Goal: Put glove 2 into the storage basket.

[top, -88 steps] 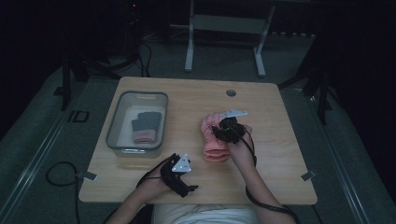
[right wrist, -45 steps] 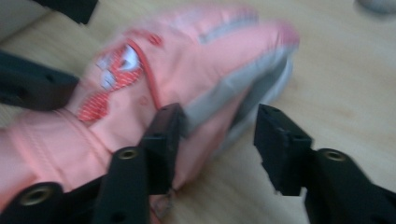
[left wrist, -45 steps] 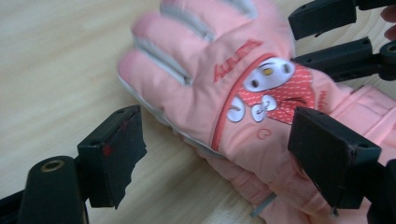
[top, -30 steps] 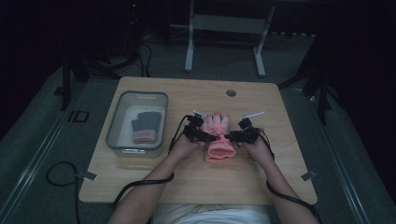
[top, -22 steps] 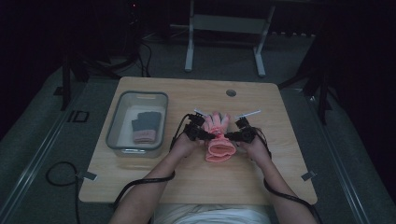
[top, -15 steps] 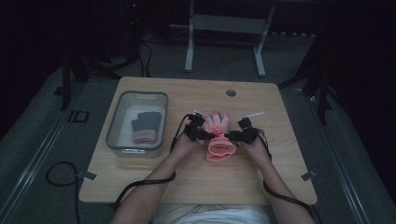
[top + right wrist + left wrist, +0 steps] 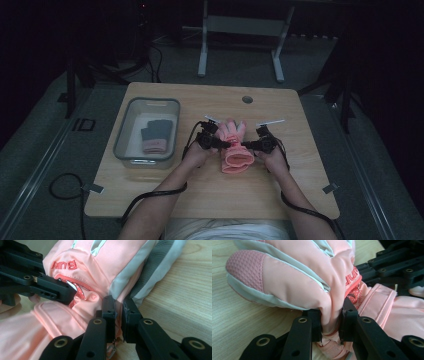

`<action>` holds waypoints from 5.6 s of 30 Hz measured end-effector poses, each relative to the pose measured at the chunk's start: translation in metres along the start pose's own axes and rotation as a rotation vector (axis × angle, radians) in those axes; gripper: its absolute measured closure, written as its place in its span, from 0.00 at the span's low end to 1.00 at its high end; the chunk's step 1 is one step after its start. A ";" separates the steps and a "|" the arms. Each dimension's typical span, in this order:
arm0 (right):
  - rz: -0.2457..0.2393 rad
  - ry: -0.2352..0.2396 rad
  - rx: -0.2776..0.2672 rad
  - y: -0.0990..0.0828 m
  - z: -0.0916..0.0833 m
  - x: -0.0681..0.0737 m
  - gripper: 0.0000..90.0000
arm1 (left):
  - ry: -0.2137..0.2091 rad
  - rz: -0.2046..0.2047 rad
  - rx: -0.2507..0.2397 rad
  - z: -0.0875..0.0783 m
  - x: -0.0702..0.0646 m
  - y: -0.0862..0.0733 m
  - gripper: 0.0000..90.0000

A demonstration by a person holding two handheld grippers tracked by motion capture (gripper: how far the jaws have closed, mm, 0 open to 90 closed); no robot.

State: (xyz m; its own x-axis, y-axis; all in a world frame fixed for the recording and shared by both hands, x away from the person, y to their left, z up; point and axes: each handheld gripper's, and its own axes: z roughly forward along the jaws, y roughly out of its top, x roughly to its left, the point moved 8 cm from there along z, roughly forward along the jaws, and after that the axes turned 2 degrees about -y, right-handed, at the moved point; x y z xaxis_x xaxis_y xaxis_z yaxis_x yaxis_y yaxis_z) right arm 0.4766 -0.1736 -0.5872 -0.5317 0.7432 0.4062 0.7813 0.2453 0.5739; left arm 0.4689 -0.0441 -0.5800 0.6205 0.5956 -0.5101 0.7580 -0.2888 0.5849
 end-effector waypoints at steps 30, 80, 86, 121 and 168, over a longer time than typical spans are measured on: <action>-0.119 -0.019 -0.188 0.061 -0.048 0.069 0.95 | 0.044 0.170 -0.065 -0.099 -0.036 0.048 0.84; -0.274 0.137 -0.153 0.142 0.070 0.240 0.95 | 0.218 0.034 -0.157 -0.281 0.068 -0.009 0.84; -0.265 0.122 -0.119 0.135 0.104 0.238 0.95 | 0.226 -0.024 -0.134 -0.271 0.095 -0.026 0.84; -0.294 -0.078 -0.043 0.117 0.145 0.212 0.79 | 0.342 -0.154 -0.018 -0.231 0.148 -0.048 0.59; -0.296 0.066 -0.208 0.116 0.082 0.184 0.22 | 0.489 0.049 -0.221 -0.250 0.119 -0.021 0.07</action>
State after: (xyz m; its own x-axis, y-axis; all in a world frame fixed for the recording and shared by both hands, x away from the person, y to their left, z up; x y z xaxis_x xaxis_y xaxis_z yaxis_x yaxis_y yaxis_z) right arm 0.4966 0.0425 -0.5045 -0.7499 0.6157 0.2421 0.5112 0.3070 0.8027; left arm 0.4768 0.2201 -0.4952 0.4483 0.8801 -0.1564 0.6372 -0.1919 0.7464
